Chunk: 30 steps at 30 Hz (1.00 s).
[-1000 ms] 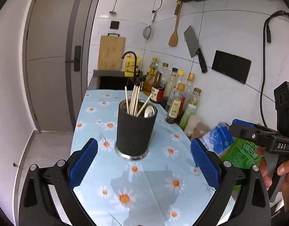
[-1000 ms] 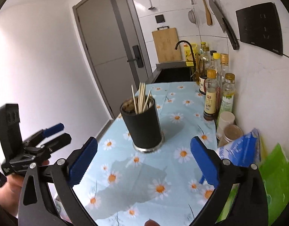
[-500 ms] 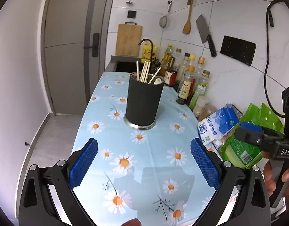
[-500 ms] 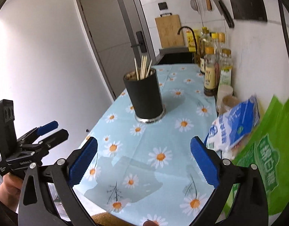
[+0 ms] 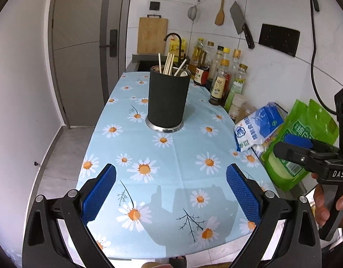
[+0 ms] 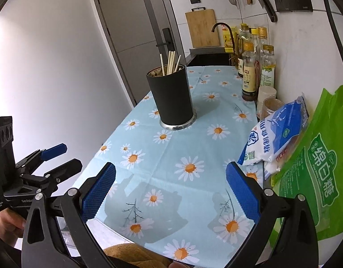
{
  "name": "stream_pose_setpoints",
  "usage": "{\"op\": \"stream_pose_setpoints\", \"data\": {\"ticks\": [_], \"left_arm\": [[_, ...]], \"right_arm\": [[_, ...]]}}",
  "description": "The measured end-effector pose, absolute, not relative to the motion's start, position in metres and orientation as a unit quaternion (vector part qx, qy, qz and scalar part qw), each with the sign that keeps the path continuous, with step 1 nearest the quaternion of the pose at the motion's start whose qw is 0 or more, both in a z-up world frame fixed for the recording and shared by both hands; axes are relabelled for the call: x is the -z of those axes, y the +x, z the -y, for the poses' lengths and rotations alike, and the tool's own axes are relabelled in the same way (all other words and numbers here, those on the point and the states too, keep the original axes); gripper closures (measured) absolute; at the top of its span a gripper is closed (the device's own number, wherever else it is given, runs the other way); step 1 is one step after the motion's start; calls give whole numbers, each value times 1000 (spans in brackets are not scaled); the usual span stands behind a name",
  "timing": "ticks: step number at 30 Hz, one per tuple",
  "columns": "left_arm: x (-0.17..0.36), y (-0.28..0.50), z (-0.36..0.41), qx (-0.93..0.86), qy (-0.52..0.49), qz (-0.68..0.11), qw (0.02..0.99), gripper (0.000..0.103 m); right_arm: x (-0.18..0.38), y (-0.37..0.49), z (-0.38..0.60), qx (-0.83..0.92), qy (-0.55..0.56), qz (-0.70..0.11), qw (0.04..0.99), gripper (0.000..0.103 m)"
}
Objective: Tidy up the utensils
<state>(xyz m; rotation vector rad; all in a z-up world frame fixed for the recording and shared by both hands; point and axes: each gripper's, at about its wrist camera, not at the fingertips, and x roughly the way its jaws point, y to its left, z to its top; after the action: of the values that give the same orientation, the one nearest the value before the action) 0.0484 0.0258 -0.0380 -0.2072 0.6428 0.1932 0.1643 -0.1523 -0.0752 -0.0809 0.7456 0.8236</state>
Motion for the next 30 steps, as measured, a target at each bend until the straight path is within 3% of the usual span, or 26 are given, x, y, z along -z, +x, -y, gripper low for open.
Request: {"op": "stream_pose_setpoints", "data": {"ticks": [30], "left_arm": [[50,54,-29,-85,-110,-332,933,7]], "right_arm": [[86,157,149,-371,-47,-370,851,5]]}}
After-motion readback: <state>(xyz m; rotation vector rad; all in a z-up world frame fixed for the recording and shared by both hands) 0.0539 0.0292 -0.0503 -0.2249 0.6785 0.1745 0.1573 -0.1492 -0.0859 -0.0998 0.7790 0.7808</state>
